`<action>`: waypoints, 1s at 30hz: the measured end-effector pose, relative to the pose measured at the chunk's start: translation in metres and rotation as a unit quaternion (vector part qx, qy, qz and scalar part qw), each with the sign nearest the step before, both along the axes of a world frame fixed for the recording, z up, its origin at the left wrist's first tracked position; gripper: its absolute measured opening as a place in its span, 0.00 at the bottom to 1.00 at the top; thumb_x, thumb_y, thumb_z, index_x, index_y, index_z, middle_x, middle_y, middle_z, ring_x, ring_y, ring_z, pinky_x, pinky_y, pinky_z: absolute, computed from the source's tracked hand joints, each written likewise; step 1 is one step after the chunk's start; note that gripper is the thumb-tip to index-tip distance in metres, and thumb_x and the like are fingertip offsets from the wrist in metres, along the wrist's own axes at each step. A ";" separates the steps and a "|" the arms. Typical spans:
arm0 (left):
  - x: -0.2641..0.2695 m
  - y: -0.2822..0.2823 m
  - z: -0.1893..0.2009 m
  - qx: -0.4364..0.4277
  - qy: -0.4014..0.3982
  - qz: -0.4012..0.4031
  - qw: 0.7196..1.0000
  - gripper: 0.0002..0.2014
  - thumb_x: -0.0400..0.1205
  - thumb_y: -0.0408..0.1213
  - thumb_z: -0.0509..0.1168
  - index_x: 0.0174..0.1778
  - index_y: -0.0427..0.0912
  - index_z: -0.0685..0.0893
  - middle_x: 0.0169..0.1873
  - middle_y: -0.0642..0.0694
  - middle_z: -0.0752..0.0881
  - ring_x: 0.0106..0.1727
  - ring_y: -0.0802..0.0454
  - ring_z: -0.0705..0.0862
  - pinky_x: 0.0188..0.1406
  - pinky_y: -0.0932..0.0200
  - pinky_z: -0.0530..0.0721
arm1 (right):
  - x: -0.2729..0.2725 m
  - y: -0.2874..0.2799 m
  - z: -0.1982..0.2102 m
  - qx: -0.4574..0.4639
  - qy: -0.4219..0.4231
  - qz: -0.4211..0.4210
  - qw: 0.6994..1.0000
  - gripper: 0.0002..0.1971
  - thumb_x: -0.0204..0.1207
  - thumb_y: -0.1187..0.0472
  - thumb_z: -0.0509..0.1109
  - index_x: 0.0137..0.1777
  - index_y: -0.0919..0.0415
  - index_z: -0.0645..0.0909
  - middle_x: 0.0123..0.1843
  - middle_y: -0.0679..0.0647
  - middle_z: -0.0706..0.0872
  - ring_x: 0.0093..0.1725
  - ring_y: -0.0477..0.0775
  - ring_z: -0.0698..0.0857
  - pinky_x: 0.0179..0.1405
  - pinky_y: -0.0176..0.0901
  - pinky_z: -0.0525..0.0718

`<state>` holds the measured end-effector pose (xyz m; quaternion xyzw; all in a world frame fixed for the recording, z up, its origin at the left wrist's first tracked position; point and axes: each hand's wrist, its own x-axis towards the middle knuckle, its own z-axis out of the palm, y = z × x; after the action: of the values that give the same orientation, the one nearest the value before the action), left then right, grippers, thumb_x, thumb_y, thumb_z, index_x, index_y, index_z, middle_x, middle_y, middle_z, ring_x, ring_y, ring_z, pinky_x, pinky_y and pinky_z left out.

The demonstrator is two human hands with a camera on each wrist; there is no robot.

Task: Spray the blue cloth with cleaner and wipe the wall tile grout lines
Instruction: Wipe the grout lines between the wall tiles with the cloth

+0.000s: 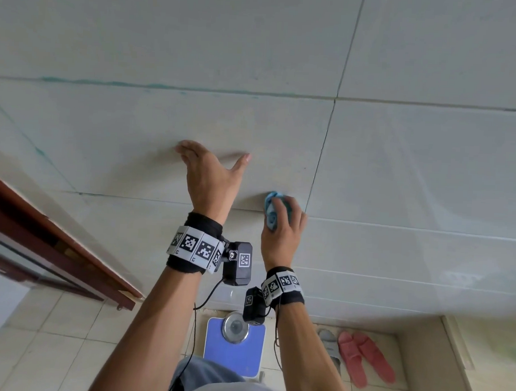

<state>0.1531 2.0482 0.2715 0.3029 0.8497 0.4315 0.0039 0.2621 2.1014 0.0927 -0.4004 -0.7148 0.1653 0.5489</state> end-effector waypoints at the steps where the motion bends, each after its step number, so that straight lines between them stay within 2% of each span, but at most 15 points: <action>1: -0.001 -0.001 0.000 0.002 0.001 -0.001 1.000 0.61 0.79 0.62 0.75 0.86 0.18 0.49 0.86 0.19 0.54 0.91 0.32 0.52 0.86 0.50 0.60 | 0.001 0.000 -0.002 0.009 -0.012 0.002 1.000 0.31 0.68 0.82 0.75 0.66 0.53 0.83 0.73 0.51 0.79 0.64 0.58 0.76 0.56 0.53 0.86; 5: -0.003 -0.005 0.001 0.000 0.007 -0.008 1.000 0.60 0.80 0.61 0.74 0.87 0.19 0.49 0.87 0.20 0.55 0.91 0.33 0.51 0.85 0.52 0.59 | 0.003 0.002 0.001 0.059 -0.040 0.004 0.997 0.31 0.67 0.83 0.74 0.66 0.56 0.84 0.73 0.55 0.79 0.63 0.63 0.77 0.56 0.58 0.86; 7: -0.003 -0.006 0.002 -0.004 0.010 -0.012 1.000 0.58 0.81 0.59 0.74 0.86 0.19 0.49 0.86 0.20 0.55 0.91 0.33 0.52 0.85 0.51 0.60 | 0.010 0.009 0.016 0.093 -0.030 -0.002 0.995 0.31 0.68 0.83 0.76 0.67 0.55 0.83 0.73 0.56 0.78 0.64 0.63 0.77 0.58 0.58 0.87; 10: -0.006 -0.007 0.002 -0.010 0.014 -0.012 1.000 0.54 0.83 0.56 0.73 0.87 0.20 0.50 0.86 0.21 0.56 0.90 0.33 0.55 0.83 0.52 0.61 | 0.022 0.024 0.061 0.139 0.050 -0.049 0.988 0.30 0.72 0.77 0.81 0.70 0.53 0.81 0.73 0.56 0.76 0.66 0.63 0.80 0.64 0.51 0.86; 14: -0.012 -0.010 -0.005 -0.013 0.032 -0.015 0.999 0.43 0.88 0.47 0.68 0.88 0.23 0.54 0.86 0.22 0.60 0.88 0.30 0.63 0.76 0.55 0.62 | 0.033 0.035 0.134 0.228 0.159 -0.091 0.956 0.18 0.77 0.70 0.83 0.65 0.60 0.87 0.68 0.59 0.82 0.63 0.67 0.86 0.61 0.62 0.88; 16: -0.015 -0.013 -0.008 -0.008 0.040 -0.014 0.999 0.37 0.90 0.41 0.64 0.88 0.25 0.56 0.86 0.24 0.62 0.85 0.30 0.68 0.75 0.52 0.65 | 0.033 0.041 0.150 0.223 0.191 -0.105 0.950 0.14 0.77 0.69 0.83 0.61 0.65 0.90 0.65 0.62 0.86 0.62 0.67 0.87 0.59 0.66 0.88; 19: -0.017 -0.019 -0.011 0.007 0.047 -0.011 0.999 0.31 0.89 0.33 0.60 0.88 0.30 0.61 0.87 0.28 0.64 0.79 0.30 0.76 0.74 0.49 0.70 | 0.024 0.043 0.131 0.157 0.172 -0.098 0.967 0.14 0.76 0.70 0.83 0.61 0.65 0.91 0.64 0.60 0.89 0.62 0.63 0.87 0.61 0.64 0.88; 22: -0.019 -0.023 -0.013 0.027 0.040 -0.014 0.999 0.30 0.87 0.28 0.59 0.88 0.34 0.65 0.87 0.31 0.66 0.75 0.31 0.79 0.70 0.51 0.71 | 0.015 0.031 0.067 0.140 0.069 -0.058 0.986 0.15 0.75 0.76 0.80 0.59 0.64 0.92 0.64 0.58 0.90 0.60 0.65 0.86 0.60 0.61 0.87; 24: -0.021 -0.025 -0.014 0.036 0.034 -0.015 0.999 0.31 0.86 0.26 0.58 0.88 0.36 0.65 0.87 0.32 0.66 0.75 0.31 0.79 0.70 0.53 0.70 | 0.010 0.015 0.027 0.115 -0.010 -0.006 0.993 0.19 0.72 0.79 0.80 0.60 0.63 0.92 0.66 0.57 0.90 0.63 0.66 0.84 0.63 0.60 0.86; 26: -0.022 -0.027 -0.015 0.043 0.028 -0.020 0.998 0.32 0.85 0.24 0.57 0.88 0.36 0.65 0.86 0.32 0.67 0.77 0.32 0.78 0.71 0.55 0.70 | 0.010 0.003 0.005 0.103 -0.050 0.031 0.993 0.21 0.70 0.80 0.80 0.61 0.62 0.91 0.68 0.57 0.89 0.64 0.67 0.83 0.66 0.56 0.85; 28: -0.024 -0.029 -0.017 0.053 0.023 -0.030 0.998 0.32 0.84 0.23 0.56 0.88 0.37 0.66 0.86 0.33 0.67 0.77 0.33 0.79 0.72 0.55 0.72 | 0.012 0.002 0.010 0.111 -0.048 0.037 0.992 0.22 0.71 0.80 0.81 0.62 0.62 0.90 0.68 0.57 0.89 0.64 0.67 0.83 0.66 0.57 0.85; 30: -0.026 -0.033 -0.019 0.064 0.020 -0.037 0.997 0.34 0.83 0.22 0.56 0.89 0.39 0.66 0.86 0.34 0.67 0.77 0.34 0.80 0.73 0.53 0.75 | 0.014 0.010 0.037 0.135 -0.017 0.015 0.991 0.20 0.71 0.78 0.83 0.62 0.64 0.91 0.67 0.59 0.90 0.65 0.65 0.83 0.68 0.59 0.85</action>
<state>0.1267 2.0155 0.2521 0.3425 0.8084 0.4785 -0.0164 0.2764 2.1113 0.1296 -0.3146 -0.7458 0.0683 0.5832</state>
